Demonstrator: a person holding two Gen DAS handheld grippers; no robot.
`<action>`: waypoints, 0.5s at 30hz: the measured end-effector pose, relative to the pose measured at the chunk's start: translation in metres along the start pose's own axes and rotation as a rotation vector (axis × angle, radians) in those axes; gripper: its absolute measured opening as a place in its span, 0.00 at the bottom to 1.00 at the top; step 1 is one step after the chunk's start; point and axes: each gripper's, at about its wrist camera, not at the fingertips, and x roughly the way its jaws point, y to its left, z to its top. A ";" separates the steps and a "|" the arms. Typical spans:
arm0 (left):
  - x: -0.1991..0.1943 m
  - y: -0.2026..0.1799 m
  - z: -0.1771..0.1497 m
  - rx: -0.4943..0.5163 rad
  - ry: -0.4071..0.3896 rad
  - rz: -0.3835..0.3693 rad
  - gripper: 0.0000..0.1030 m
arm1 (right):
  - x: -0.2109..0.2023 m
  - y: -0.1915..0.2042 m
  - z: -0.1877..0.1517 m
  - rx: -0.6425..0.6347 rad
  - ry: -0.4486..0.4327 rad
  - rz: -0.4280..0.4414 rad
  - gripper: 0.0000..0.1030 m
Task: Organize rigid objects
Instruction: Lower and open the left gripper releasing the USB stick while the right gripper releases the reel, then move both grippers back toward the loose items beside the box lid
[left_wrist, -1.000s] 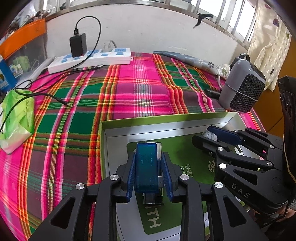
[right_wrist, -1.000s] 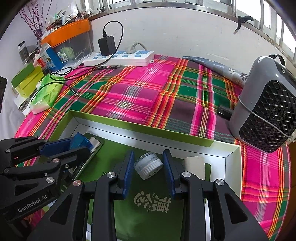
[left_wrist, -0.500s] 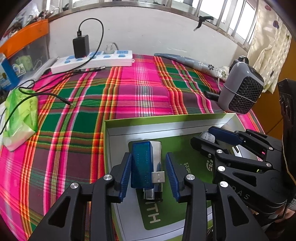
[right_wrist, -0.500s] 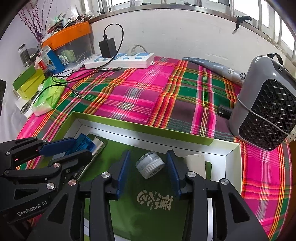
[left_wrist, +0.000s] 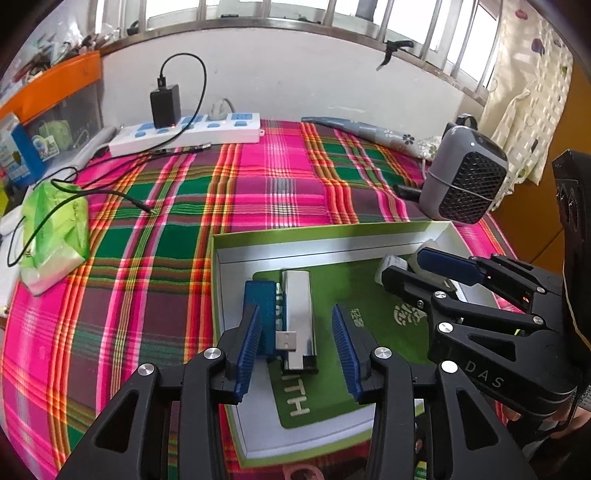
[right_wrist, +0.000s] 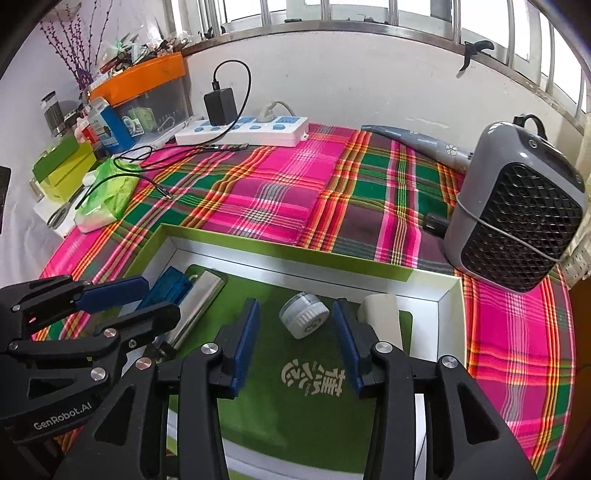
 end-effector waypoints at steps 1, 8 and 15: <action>-0.002 0.000 0.000 -0.001 -0.003 0.000 0.38 | -0.003 0.001 -0.001 0.001 -0.005 0.001 0.42; -0.023 0.001 -0.008 -0.018 -0.034 -0.006 0.38 | -0.022 0.004 -0.005 0.005 -0.036 0.003 0.42; -0.041 0.002 -0.023 -0.022 -0.051 -0.002 0.38 | -0.043 0.006 -0.013 0.010 -0.067 0.006 0.42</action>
